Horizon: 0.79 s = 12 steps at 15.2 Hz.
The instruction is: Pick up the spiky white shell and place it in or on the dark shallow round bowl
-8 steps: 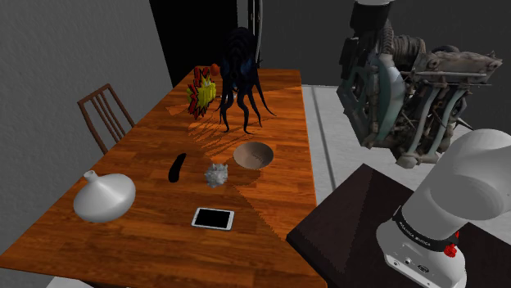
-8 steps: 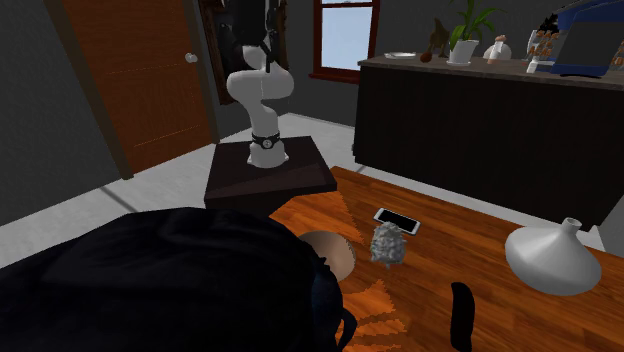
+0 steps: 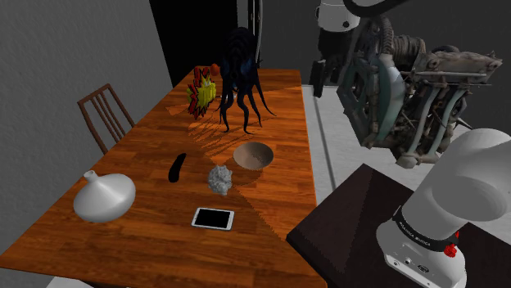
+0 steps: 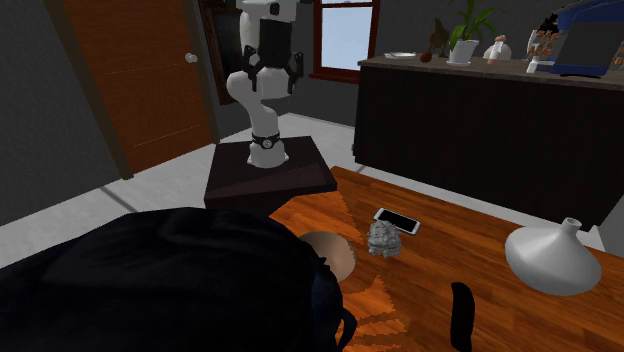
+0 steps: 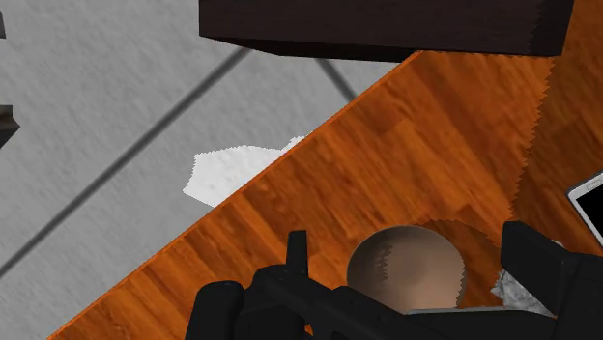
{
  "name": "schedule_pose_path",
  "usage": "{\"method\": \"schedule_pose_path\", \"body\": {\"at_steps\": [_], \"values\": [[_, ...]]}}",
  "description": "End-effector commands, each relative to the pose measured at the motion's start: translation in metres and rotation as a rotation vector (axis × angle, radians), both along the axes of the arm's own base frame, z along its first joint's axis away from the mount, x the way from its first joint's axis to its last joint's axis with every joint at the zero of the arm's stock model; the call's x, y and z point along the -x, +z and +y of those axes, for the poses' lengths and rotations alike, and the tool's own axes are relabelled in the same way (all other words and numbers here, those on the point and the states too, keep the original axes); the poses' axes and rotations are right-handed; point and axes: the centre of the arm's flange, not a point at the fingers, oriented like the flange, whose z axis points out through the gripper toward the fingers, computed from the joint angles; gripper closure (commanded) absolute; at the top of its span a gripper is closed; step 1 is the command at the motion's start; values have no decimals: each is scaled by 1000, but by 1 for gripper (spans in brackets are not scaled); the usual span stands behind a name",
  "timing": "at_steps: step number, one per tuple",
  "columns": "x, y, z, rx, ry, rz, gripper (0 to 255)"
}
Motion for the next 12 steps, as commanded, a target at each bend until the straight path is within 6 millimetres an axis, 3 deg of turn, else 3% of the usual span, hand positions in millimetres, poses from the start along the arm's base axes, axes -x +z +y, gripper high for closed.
{"method": "schedule_pose_path", "body": {"at_steps": [1, 12], "values": [[-13, -13, 18, 8, 6, 0, 0], [-83, -100, 117, 51, 42, 4, 0]]}}
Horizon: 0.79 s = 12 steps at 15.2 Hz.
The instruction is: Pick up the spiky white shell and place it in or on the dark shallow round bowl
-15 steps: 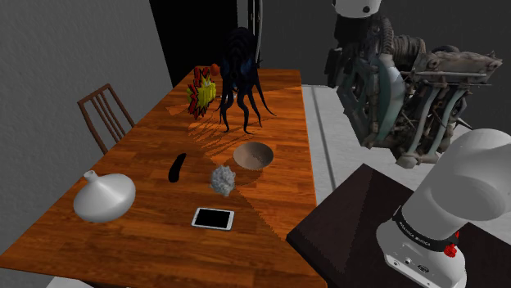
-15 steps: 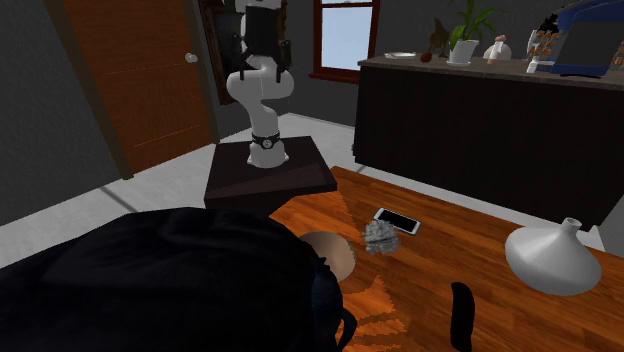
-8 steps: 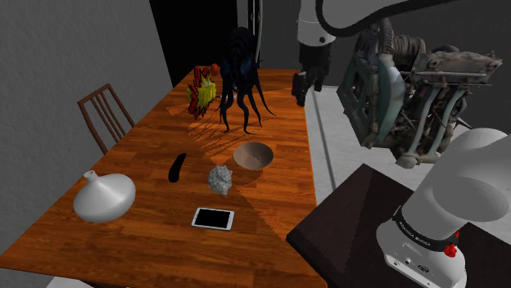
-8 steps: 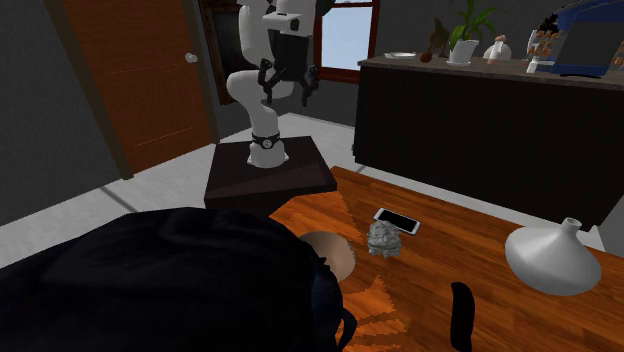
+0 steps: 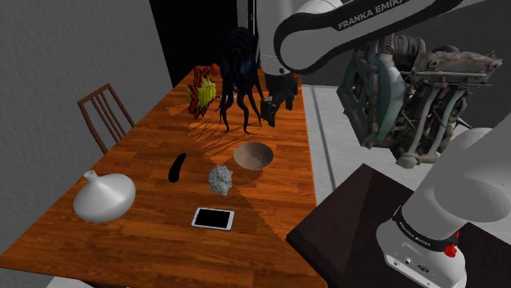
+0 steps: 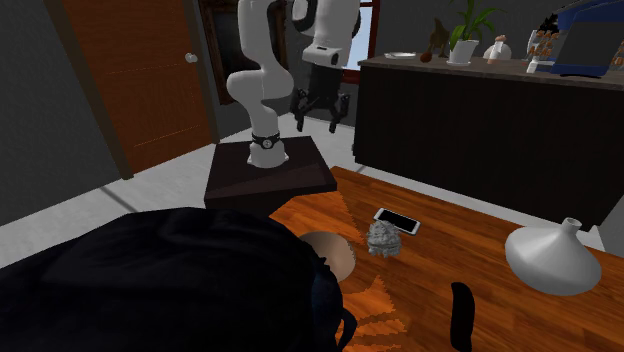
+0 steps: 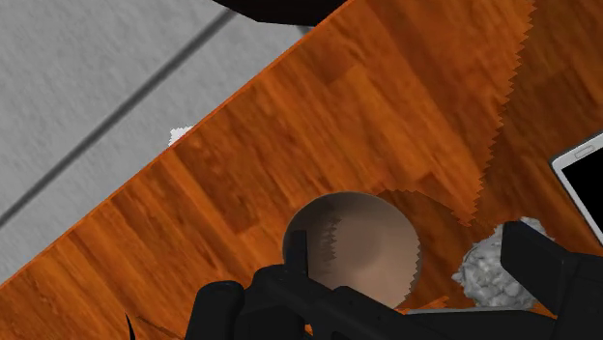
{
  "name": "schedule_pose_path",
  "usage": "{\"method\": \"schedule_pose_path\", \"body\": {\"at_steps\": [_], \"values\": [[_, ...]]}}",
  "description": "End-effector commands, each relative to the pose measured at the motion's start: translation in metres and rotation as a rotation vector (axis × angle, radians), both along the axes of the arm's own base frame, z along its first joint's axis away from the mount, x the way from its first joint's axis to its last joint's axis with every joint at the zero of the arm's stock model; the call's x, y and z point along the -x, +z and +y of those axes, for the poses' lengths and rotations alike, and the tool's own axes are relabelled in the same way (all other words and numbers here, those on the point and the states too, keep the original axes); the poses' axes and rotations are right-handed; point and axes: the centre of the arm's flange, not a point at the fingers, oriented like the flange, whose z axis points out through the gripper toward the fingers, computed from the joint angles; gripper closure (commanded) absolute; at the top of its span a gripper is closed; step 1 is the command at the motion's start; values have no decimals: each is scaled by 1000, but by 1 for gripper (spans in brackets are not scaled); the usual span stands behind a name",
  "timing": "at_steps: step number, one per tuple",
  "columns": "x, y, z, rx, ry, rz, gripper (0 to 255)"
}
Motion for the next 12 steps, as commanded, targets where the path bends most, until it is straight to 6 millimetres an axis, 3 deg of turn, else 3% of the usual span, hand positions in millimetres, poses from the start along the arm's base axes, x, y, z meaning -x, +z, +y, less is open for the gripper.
{"method": "schedule_pose_path", "body": {"at_steps": [1, 12], "values": [[-15, -17, 18, 6, 6, 0, 0], [-81, -110, 116, 50, 42, 4, 0]]}}
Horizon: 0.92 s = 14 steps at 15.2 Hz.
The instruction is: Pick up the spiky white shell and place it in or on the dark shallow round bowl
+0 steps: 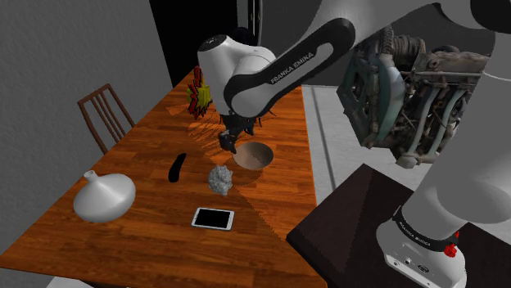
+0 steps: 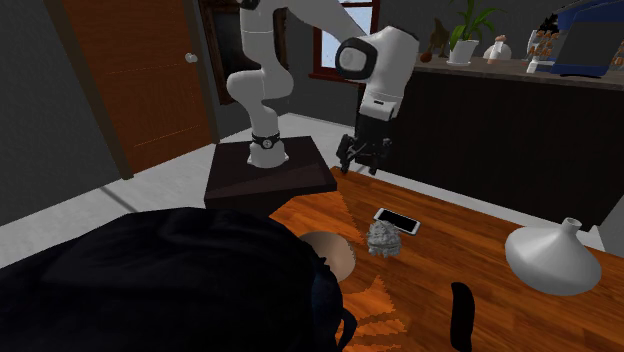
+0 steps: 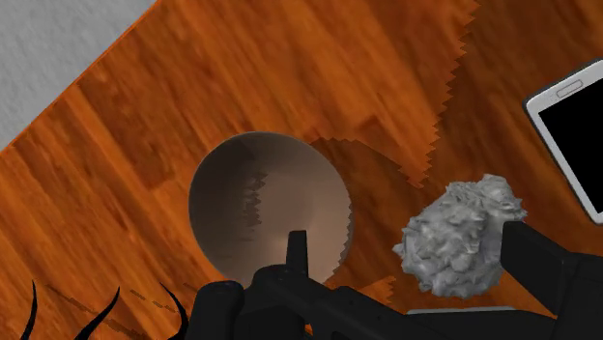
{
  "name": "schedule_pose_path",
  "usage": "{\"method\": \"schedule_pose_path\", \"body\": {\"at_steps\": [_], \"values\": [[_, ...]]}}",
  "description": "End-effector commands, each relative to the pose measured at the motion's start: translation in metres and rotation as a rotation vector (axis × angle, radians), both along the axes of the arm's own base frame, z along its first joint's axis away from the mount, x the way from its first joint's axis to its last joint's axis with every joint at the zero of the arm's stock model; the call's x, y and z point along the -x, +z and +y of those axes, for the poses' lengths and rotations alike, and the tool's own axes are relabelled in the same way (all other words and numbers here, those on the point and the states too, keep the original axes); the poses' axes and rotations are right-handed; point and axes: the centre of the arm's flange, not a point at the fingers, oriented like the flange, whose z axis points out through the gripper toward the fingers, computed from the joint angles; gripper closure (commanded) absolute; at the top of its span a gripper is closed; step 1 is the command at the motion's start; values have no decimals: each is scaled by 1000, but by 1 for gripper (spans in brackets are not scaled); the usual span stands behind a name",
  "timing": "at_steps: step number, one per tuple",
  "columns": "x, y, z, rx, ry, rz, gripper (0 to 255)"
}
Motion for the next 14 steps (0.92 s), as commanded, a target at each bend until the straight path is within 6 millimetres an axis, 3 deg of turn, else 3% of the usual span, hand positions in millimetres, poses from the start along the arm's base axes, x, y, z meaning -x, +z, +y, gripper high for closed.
{"method": "schedule_pose_path", "body": {"at_steps": [1, 11, 14], "values": [[-13, -16, 20, 8, 6, 0, 0], [-68, -104, 107, 47, 38, 3, 0], [-69, -119, 103, 47, 38, 3, 0]]}}
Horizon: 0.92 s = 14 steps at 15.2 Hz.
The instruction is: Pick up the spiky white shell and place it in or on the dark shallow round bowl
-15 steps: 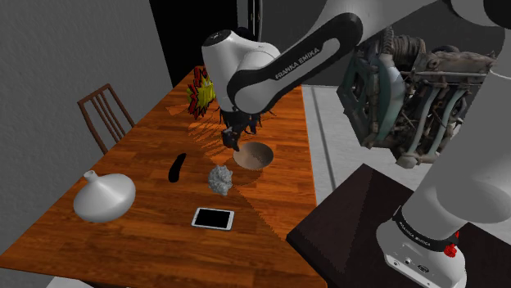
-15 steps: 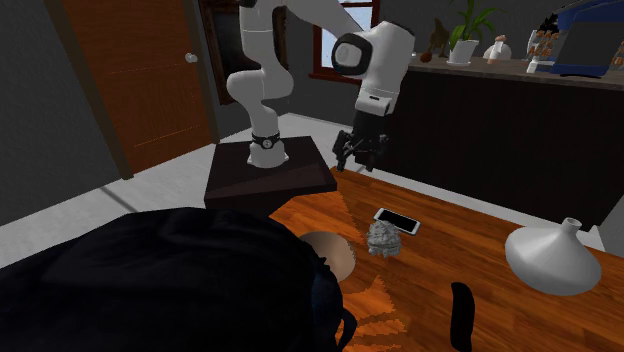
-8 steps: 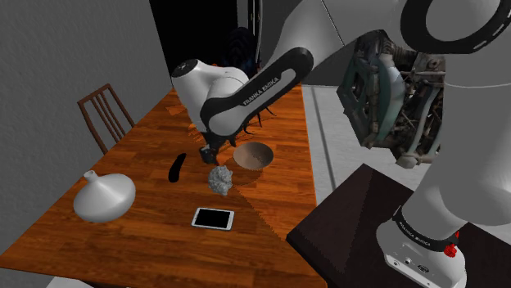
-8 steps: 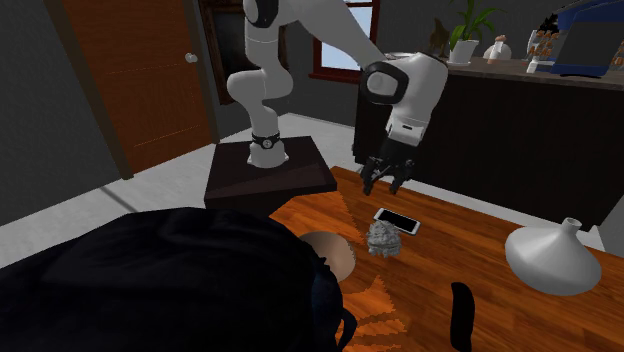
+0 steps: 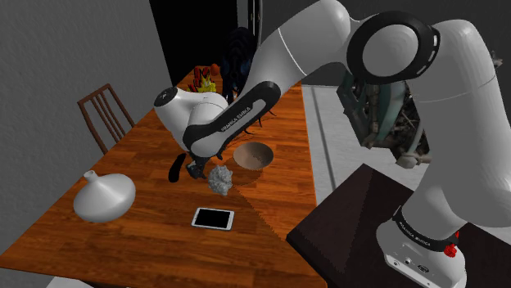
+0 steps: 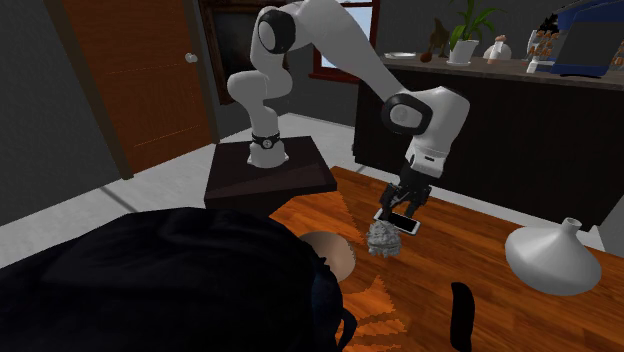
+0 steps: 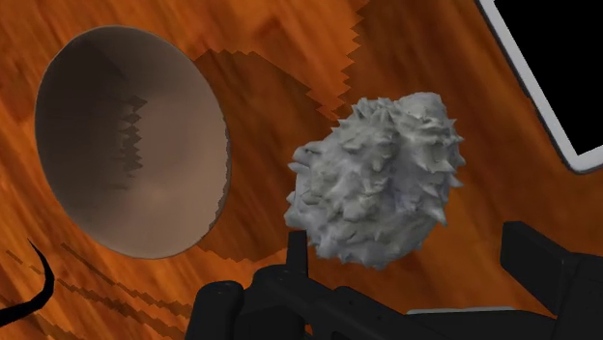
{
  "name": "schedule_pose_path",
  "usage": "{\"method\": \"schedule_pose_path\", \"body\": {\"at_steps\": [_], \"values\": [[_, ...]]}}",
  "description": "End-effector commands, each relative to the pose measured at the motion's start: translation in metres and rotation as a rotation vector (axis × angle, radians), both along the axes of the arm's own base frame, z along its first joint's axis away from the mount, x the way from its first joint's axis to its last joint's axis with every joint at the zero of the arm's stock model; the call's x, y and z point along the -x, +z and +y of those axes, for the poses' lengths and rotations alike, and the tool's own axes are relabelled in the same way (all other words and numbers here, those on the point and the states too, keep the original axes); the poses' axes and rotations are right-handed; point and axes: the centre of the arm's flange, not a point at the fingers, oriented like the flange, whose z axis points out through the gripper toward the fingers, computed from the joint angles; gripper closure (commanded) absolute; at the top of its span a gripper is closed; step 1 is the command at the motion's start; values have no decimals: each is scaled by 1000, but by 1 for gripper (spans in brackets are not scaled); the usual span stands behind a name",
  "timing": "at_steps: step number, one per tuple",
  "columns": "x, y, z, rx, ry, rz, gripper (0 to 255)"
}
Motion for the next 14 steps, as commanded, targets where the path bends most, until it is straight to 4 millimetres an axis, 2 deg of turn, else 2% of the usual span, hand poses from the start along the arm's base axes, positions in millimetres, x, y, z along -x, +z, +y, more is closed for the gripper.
{"method": "schedule_pose_path", "body": {"at_steps": [1, 5, 13, 14], "values": [[-2, -10, -1, 1, 0, -1, 0], [-3, -29, -6, 1, 0, -1, 0], [-3, -29, -6, 1, 0, 0, 0], [-3, -29, -6, 1, 0, 0, 255]]}}
